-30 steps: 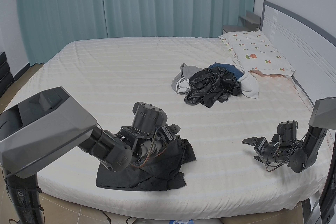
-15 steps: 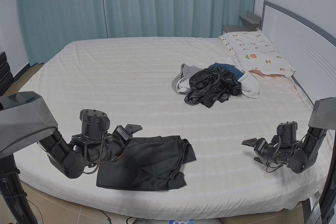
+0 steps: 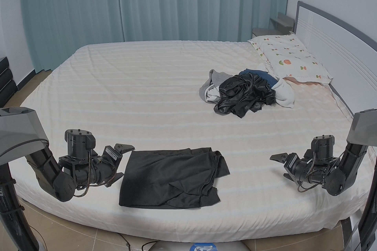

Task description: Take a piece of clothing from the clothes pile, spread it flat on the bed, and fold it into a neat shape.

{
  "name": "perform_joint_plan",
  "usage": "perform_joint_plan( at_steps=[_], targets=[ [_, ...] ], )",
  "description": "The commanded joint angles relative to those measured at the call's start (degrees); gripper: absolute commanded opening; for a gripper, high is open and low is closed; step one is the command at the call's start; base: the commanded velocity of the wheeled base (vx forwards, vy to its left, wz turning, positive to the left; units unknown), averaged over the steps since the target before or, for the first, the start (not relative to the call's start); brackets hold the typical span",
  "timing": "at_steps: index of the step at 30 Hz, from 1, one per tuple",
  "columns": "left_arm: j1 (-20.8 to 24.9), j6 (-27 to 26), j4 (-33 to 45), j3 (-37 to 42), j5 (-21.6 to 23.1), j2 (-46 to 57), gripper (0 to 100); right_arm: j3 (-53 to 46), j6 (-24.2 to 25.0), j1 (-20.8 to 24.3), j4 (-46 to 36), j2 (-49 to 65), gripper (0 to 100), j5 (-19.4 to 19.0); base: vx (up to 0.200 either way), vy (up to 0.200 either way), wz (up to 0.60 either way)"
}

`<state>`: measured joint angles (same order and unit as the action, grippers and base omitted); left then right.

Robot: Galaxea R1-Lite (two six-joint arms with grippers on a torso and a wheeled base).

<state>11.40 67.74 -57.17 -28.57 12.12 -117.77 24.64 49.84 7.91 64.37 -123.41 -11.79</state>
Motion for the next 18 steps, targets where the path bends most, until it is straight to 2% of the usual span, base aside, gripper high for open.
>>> perform_joint_plan(
  at_steps=[1,15,18],
  targets=[
    [-1.2,0.0,-0.1,-1.1,0.0,-0.4,100,0.1,0.0,1.7,0.1,2.3,100,0.0,0.000,0.000,0.00],
    [-1.5,0.0,-0.1,-2.1,0.2,-1.9,100,1.1,-3.0,13.3,-2.0,2.6,100,0.8,0.000,0.000,0.00],
    [-1.6,0.0,-0.1,-2.1,1.2,-1.9,100,3.0,-3.6,15.6,-4.1,1.5,100,1.6,0.000,0.200,0.00]
  ],
)
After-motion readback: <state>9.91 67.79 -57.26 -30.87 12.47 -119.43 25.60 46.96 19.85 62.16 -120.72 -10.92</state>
